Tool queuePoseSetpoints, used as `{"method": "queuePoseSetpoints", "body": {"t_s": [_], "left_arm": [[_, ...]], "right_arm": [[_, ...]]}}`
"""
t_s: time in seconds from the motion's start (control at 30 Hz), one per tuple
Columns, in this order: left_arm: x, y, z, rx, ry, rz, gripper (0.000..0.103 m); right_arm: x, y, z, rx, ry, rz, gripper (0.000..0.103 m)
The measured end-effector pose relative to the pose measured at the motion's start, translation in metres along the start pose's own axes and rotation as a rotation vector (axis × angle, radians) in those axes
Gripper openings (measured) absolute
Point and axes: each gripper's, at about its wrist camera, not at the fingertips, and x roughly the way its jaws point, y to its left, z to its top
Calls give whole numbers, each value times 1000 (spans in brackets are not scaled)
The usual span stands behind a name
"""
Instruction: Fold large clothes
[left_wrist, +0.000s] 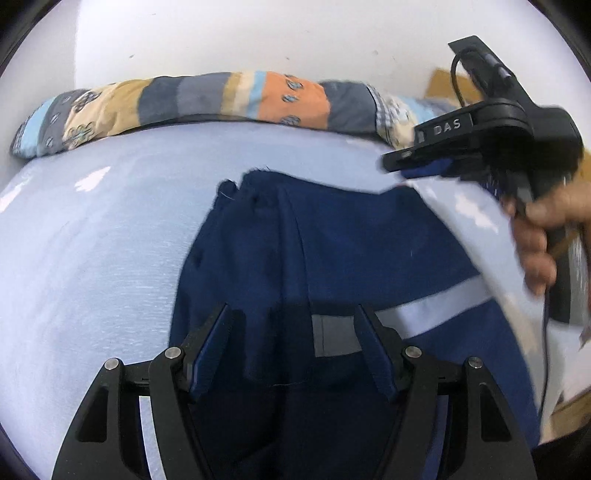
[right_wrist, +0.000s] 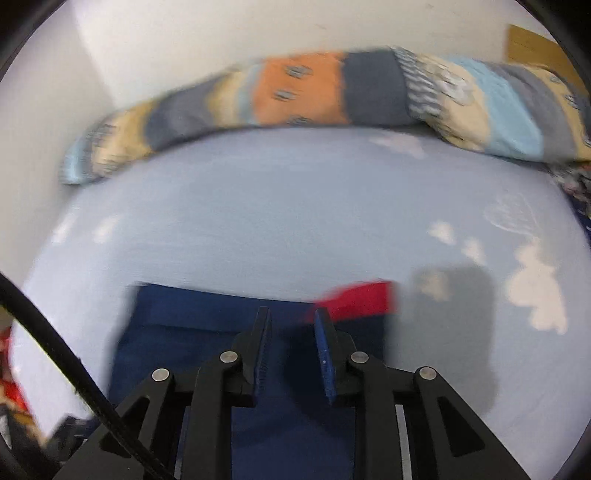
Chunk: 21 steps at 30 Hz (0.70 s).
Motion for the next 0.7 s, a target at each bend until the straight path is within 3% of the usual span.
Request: {"method": "queuePoseSetpoints", "body": {"t_s": [0.13,0.23,0.33,0.5,0.7], "left_arm": [[0,10,-1,-50,17,2,68],[5,13,-2,-25,34,31,68],[8,16,-1,-37,45,28,68],[-2,16,8,-19,6,45,68],[1,9,7,17,12,77,68]], "right_arm": [[30,59,-6,-98,116,193,26],[58,81,-10,-146,172,166,26],[77,77,-11,-140,164,94,26],[26,48,-14,-22,92,151,27],[-43,16,-69,-46,93,-23,28]]}}
